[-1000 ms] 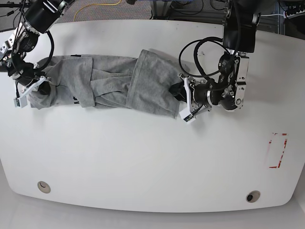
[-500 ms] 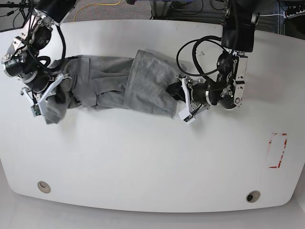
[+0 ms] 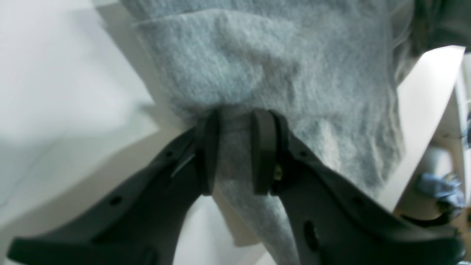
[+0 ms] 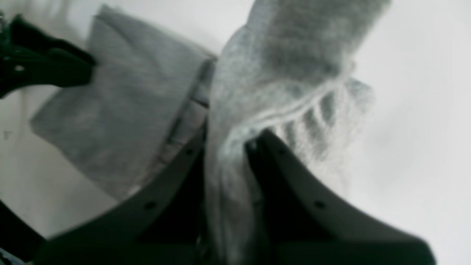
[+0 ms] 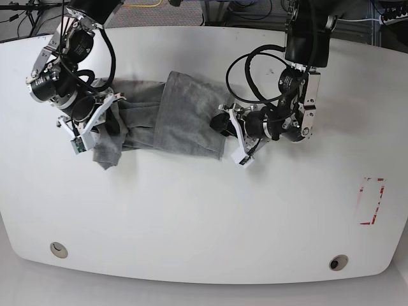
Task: Fold the T-shirt properly
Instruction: 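Grasp both ends of the shirt strip with both grippers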
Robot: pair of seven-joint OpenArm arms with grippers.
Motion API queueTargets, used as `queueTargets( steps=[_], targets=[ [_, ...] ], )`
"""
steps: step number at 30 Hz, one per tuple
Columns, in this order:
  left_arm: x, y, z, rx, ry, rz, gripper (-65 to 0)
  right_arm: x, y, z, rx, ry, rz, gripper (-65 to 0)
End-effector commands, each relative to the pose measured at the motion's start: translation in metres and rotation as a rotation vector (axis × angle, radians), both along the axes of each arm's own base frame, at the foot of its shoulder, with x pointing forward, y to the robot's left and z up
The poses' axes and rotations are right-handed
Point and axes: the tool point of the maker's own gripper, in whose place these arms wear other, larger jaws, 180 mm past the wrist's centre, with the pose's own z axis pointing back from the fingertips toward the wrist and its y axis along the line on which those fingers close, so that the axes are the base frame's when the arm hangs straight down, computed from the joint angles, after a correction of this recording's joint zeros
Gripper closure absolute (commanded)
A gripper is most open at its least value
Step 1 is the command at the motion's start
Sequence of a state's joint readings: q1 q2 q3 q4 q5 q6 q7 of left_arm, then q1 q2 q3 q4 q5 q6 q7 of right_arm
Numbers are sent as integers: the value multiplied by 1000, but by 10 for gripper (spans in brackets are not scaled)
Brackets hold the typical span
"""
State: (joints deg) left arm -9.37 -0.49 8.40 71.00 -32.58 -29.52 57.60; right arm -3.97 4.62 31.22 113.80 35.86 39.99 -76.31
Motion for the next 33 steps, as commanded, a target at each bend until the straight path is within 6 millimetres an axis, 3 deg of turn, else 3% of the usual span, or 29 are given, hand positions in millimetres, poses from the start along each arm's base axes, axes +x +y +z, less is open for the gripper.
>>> queueTargets(
  steps=[1, 10, 24, 33],
  targets=[
    [-19, 8, -24, 103, 92, -19, -139, 5, 14, 12, 35, -57, 24, 0],
    [-14, -2, -23, 62, 79, 25, -139, 8, 60, 11, 133, -61, 77, 0],
    [-18, -10, -29, 47, 114, 24, -139, 14, 94, 19, 207, -97, 124, 0],
    [-21, -10, -30, 46, 118, 22, -139, 16, 104, 23, 239, -108, 127, 0]
  ],
)
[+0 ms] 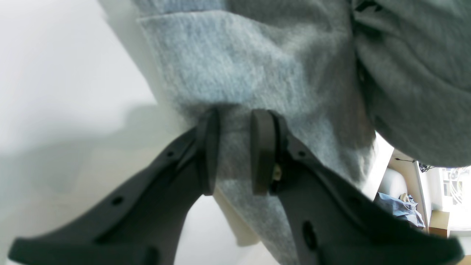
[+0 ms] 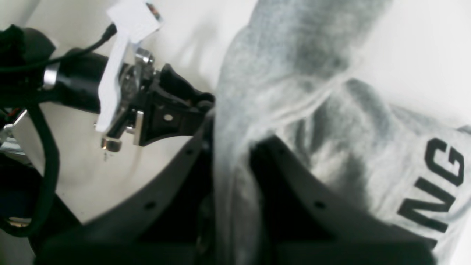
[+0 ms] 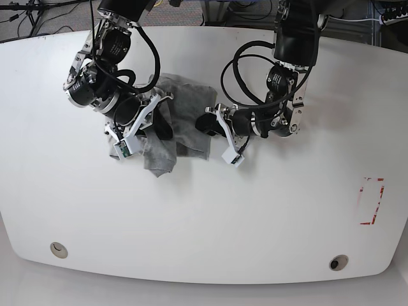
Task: Fold the T-shirt properly
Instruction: 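Grasp both ends of the shirt strip with both grippers, then fold the strip ends together with both grippers into a compact bundle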
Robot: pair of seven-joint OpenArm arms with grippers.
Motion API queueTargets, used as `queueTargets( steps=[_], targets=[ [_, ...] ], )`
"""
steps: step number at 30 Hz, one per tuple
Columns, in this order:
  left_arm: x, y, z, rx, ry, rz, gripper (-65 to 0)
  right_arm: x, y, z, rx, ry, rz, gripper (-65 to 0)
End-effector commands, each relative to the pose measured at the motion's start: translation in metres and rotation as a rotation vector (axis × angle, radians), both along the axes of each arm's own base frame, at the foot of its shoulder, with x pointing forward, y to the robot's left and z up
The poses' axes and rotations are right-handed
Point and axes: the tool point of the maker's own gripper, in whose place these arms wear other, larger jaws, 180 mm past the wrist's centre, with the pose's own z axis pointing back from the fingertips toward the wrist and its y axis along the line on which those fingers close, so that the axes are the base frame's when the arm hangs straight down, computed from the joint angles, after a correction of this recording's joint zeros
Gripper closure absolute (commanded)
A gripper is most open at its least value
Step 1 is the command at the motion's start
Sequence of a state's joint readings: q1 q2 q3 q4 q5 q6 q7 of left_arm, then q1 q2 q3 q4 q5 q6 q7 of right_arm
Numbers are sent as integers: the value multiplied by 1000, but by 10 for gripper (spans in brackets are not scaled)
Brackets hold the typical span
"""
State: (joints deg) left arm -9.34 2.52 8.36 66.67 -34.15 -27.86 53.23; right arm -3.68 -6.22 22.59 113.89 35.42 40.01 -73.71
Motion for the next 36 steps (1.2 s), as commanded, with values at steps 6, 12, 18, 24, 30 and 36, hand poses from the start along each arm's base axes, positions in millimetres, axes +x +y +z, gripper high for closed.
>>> queueTargets(
  steps=[6, 12, 18, 24, 30, 36],
  targets=[
    [-21, 16, -27, 144, 78, -52, -139, 7, 4, 12, 36, -49, 0, 0],
    [-21, 16, -27, 144, 78, -52, -139, 6, 15, 12, 46, -45, 31, 0],
    [-22, 16, -27, 144, 79, -52, -139, 6, 22, 12, 51, -47, 50, -2],
    [-22, 16, -27, 144, 78, -53, -139, 5, 23, 12, 54, -47, 50, -135],
    [-21, 16, -26, 142, 77, -53, -139, 7, 19, 11, 83, -7, -4, -455],
    [-21, 16, -26, 142, 76, -54, -139, 9, 24, 22, 89, -33, 7, -523]
  ],
)
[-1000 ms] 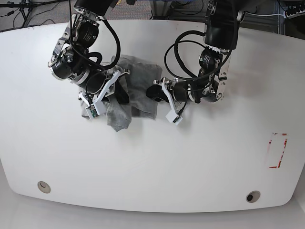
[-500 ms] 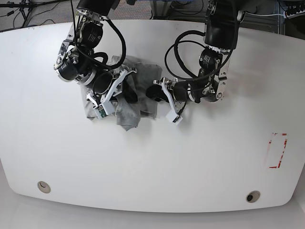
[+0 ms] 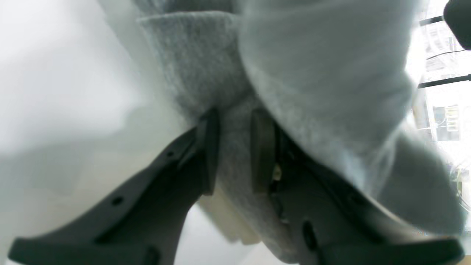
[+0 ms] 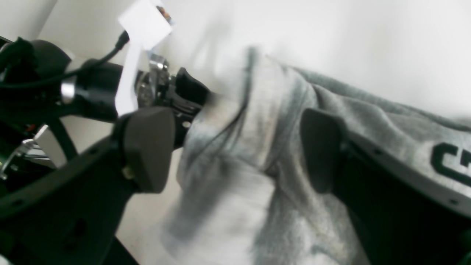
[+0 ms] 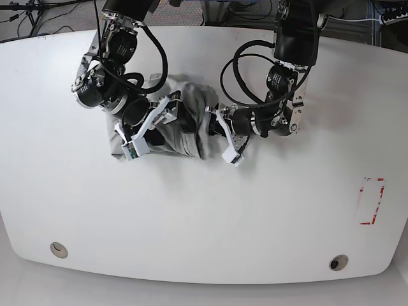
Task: Fold the T-shirt properly
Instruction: 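Fold the strip ends together with both grippers into a compact bundle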
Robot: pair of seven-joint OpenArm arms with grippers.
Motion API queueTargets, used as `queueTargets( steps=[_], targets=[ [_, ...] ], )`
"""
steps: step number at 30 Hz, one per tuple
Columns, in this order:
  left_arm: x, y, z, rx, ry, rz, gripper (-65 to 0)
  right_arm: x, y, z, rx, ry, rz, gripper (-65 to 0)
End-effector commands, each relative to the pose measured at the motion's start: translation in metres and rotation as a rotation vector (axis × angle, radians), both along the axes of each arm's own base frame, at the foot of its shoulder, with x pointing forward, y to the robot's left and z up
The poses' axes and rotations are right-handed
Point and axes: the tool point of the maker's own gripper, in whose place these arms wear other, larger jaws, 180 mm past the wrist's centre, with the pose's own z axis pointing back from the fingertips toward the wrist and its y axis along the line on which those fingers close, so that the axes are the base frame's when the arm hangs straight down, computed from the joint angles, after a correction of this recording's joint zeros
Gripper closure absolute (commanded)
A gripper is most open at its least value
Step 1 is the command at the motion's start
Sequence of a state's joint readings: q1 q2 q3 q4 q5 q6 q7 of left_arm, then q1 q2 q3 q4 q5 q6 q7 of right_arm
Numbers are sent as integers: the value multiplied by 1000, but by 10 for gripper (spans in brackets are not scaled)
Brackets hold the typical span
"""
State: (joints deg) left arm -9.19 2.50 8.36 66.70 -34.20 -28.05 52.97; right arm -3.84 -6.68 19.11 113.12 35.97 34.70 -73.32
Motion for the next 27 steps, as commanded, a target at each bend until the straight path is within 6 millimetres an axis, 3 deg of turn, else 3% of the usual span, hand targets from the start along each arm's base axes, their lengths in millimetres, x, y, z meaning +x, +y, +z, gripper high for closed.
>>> queueTargets(
  steps=[1, 6, 11, 18, 21, 25, 27],
  targets=[
    [-20, 16, -26, 145, 75, -54, -140, 8, 11, 27, 18, -96, 26, -520],
    [-17, 13, -20, 117, 72, -48, -144, 7, 16, 29, -26, -117, 91, -499],
    [-7, 4, 4, 4, 44, -22, -151, 13, -7, 30, -92, -133, 77, -457],
    [13, 15, 39, -96, -22, 12, -304, 21, -40, 36, -202, -200, 87, -422],
    [21, 29, 51, -103, -58, 37, -346, 21, -52, 35, -232, -198, 75, -422],
    [34, 54, 65, -113, -100, 87, -349, 20, -61, 34, -255, -192, 69, -420],
    [44, 76, 78, -112, -133, 115, -347, 20, -63, 33, -263, -190, 68, -398]
  ],
)
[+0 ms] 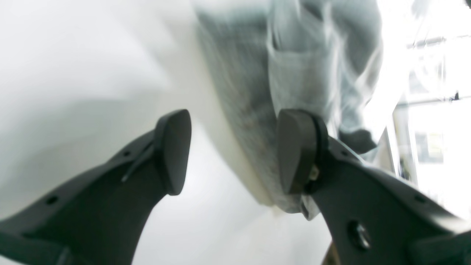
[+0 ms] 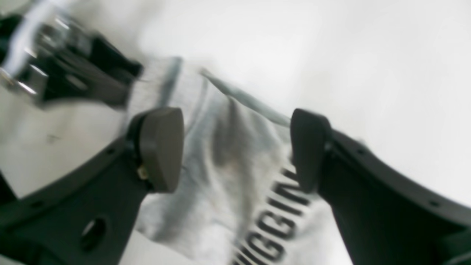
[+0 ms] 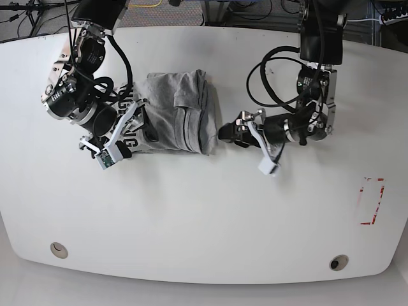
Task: Fold the T-shirt properly
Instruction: 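Fold the strip ends together with both grippers into a compact bundle, then press the folded bundle flat with the right gripper, withdraw the left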
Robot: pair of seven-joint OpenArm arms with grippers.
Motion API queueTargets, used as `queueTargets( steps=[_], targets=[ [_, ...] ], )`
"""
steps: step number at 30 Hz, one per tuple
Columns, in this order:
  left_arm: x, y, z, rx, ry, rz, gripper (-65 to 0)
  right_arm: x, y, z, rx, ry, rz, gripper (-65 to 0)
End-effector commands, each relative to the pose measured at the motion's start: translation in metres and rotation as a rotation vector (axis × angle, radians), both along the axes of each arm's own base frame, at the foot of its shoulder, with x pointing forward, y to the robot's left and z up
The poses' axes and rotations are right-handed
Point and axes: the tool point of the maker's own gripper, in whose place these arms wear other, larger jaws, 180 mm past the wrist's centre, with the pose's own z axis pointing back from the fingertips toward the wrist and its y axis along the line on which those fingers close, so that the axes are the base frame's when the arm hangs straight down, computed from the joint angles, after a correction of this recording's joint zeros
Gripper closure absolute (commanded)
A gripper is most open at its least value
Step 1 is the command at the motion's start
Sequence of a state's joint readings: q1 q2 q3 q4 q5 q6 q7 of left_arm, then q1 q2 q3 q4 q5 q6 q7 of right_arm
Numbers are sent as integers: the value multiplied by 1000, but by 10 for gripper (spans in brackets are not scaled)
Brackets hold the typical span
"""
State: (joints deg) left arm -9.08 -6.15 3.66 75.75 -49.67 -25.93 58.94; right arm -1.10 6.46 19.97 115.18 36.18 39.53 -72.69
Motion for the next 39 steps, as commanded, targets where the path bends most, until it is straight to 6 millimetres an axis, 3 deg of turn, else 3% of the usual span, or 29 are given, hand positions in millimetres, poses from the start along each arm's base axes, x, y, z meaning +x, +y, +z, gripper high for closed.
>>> queueTargets(
  steps=[1, 9, 13, 17, 23, 28, 31, 39],
  targets=[
    [24, 25, 34, -15, -96, 32, -346, 5, 1, 13, 3, -53, 13, -384],
    [52, 125, 84, 0, -203, 185, -346, -15, 13, -7, 15, 18, 48, -241],
    [53, 162, 96, 51, -228, 225, -346, -29, 34, -19, 24, 60, 109, -225],
    [51, 187, 108, 94, -249, 237, -346, -45, 39, -31, 36, 108, 121, -225],
    [37, 203, 106, 101, -224, 246, -344, -58, 46, -43, 65, 157, 120, -225],
    [27, 213, 103, 92, -215, 277, -344, -68, 67, -59, 86, 219, 183, -224],
    [22, 211, 105, 102, -228, 268, -344, -78, 82, -67, 104, 251, 227, -224],
    [12, 193, 113, 117, -266, 210, -344, -95, 135, -62, 158, 249, 380, -224]
  ],
)
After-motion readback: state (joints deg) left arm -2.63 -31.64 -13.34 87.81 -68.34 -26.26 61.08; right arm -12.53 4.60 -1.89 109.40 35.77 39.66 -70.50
